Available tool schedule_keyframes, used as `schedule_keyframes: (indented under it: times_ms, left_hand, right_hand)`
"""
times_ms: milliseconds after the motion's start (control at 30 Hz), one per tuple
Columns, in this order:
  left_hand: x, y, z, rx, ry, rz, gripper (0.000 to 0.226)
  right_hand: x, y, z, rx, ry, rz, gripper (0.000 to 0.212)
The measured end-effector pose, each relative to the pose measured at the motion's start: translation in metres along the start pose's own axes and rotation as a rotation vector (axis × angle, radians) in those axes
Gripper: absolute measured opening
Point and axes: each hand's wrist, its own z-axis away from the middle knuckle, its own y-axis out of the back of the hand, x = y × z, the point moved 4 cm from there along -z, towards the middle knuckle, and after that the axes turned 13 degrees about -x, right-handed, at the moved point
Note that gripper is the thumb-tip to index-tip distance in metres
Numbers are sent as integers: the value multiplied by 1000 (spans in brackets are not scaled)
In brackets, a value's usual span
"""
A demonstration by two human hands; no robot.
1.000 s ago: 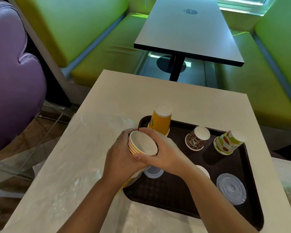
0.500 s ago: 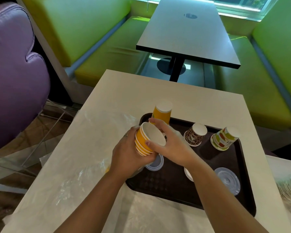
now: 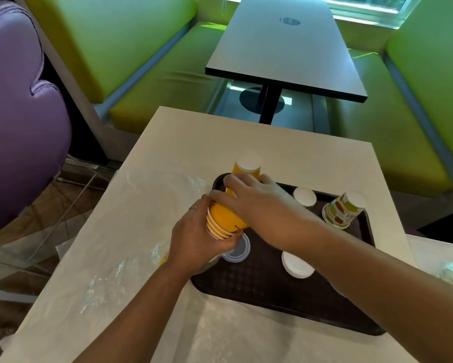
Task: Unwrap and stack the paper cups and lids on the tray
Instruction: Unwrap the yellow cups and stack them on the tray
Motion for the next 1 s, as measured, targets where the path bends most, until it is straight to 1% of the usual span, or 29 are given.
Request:
schedule_keyframes:
  times_ms: [100,167,233,267,300,367,467,533,600,700,867,1000]
  left_hand:
    - [1,1,0,-10,-2,1,82]
    - [0,1,-1,-18,8,-5,82]
    - [-2,2,-2,-16,35,-5,86]
    - [-3,3,-3,-12,53,-7,88]
    - [-5,4,-4,-8,65,-11,89]
    - [-6,4,-4,-7,68,-12,91]
    - [-7,3,-4,-20,76,-8,93]
    - [-8,4,-4,-17,82,-3,93]
    - [-8,5,-5,-11,88,3,93]
    - [-8,5,-5,-13,89,2,93]
    - [-11,5,-7,-7,71,39,92]
    - [-11,6,-9,-3,63,49,94]
  right_hand:
    - [3,-6,-6,-25,-84,122,69]
    - [21,-4,-9,-29,-161,164,75]
    - [43,3,-10,50,-215,119,80]
    - [53,8,-10,136,-225,61,82]
    - [61,12,-10,236,-235,-26,83]
    - [77,13,-13,404,-263,-316,83]
    - [91,-6,-31,513,-310,-850,83]
    - [93,-28,-46,558,-379,-1100,84]
    - [93,-51,-58,570,-461,-1235,84]
    - [93,-79,-70,532,-546,-1296,82]
    - [85,-107,-79,493,-543,-1329,80]
    - [78,-126,-83,428,-559,-1332,81]
